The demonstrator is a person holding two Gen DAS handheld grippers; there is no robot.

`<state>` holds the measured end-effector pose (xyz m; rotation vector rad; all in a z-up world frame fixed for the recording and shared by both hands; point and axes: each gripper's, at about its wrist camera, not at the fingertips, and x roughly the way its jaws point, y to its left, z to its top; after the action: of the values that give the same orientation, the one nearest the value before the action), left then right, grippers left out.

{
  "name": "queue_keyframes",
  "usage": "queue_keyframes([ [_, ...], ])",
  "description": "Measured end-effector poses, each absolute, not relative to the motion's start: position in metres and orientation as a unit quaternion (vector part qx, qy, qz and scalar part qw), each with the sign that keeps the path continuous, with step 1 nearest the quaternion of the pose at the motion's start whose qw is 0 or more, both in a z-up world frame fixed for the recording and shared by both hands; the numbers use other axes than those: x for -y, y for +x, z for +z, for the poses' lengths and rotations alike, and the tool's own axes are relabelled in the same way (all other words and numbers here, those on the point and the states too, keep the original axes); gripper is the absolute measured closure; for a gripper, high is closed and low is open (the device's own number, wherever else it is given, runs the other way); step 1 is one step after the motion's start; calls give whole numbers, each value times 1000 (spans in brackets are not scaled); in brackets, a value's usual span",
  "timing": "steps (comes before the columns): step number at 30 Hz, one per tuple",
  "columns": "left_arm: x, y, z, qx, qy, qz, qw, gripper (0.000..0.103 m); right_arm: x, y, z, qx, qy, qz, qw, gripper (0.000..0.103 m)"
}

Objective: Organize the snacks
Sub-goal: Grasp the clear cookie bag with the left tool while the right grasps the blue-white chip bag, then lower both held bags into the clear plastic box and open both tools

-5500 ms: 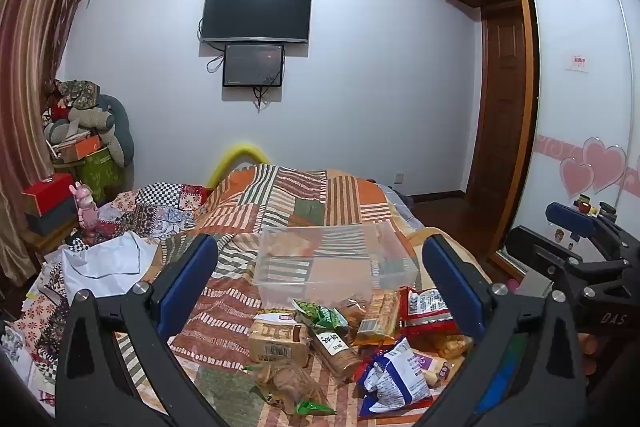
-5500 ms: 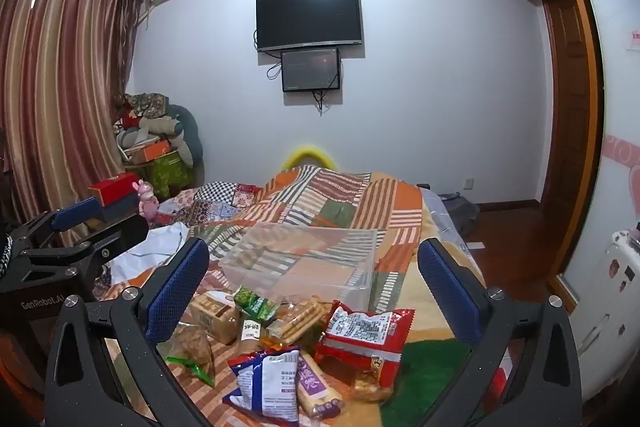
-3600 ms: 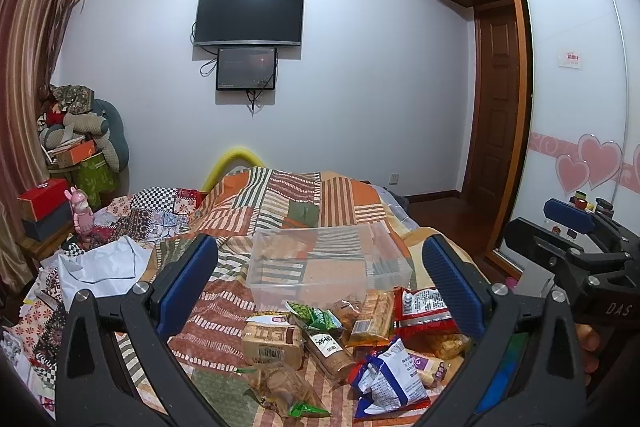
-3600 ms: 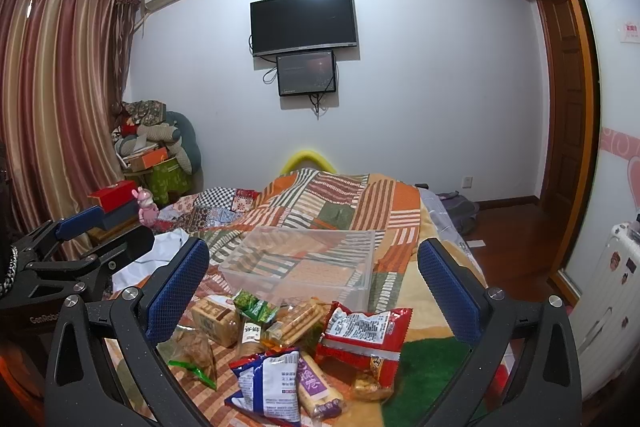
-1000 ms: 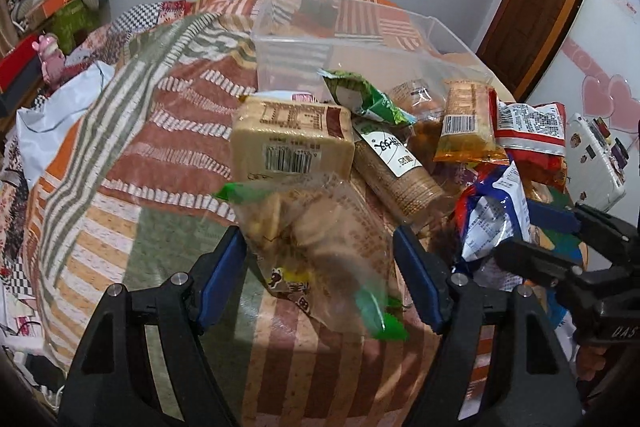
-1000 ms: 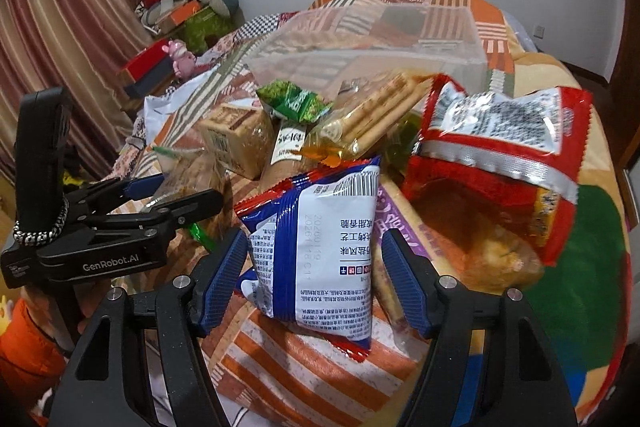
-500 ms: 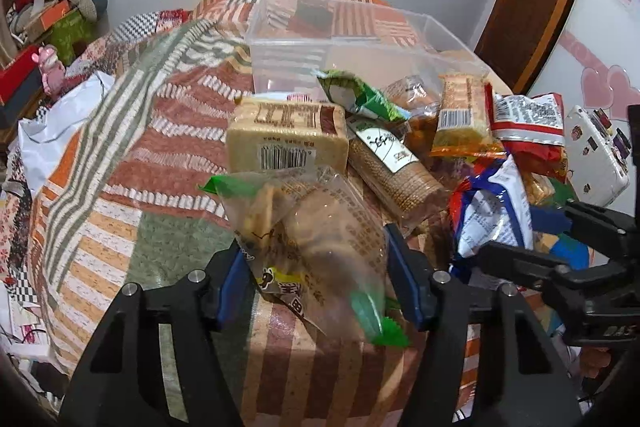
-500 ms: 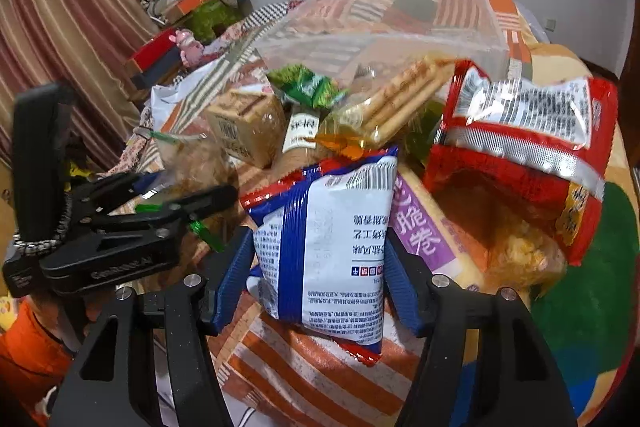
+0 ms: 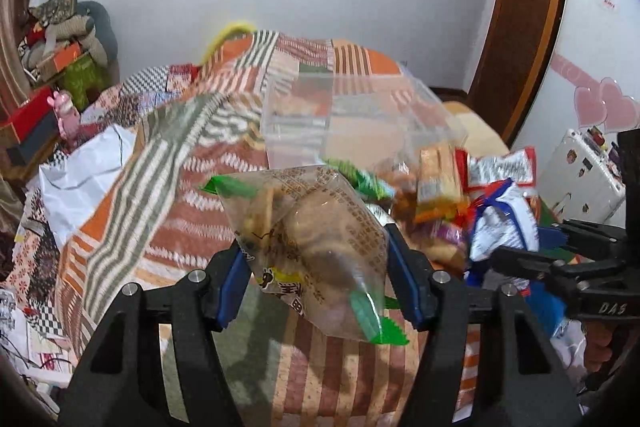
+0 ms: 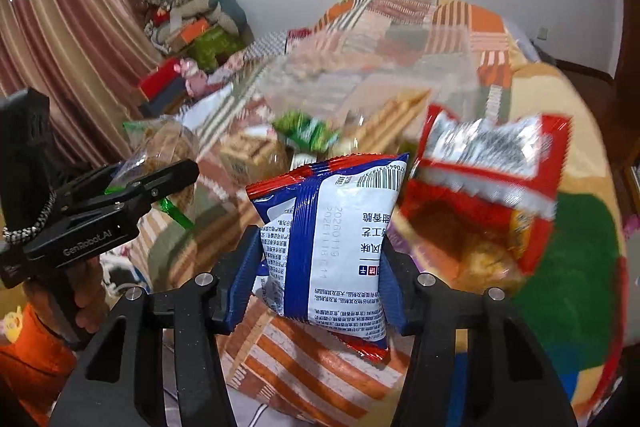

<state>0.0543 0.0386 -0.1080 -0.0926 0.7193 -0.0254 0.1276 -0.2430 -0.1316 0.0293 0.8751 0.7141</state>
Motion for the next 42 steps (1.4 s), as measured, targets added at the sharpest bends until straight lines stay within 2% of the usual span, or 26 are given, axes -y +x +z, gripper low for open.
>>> queue_keyframes([
  [12,-40,82,-58,-289,-32,-9,957,41,262,151,-78,-328,39,303,894,53],
  [23,-43,133,-40,-270,-36,-10,962,40,252,186,-54,-283,53,279,916,53],
  [32,-46,187,-58,-301,-38,-5,953,40,239,217,-61,-294,58,268,916,52],
  [42,-45,248,-100,-373,-41,-19,927,40,214,255,-96,-362,21,264,894,52],
])
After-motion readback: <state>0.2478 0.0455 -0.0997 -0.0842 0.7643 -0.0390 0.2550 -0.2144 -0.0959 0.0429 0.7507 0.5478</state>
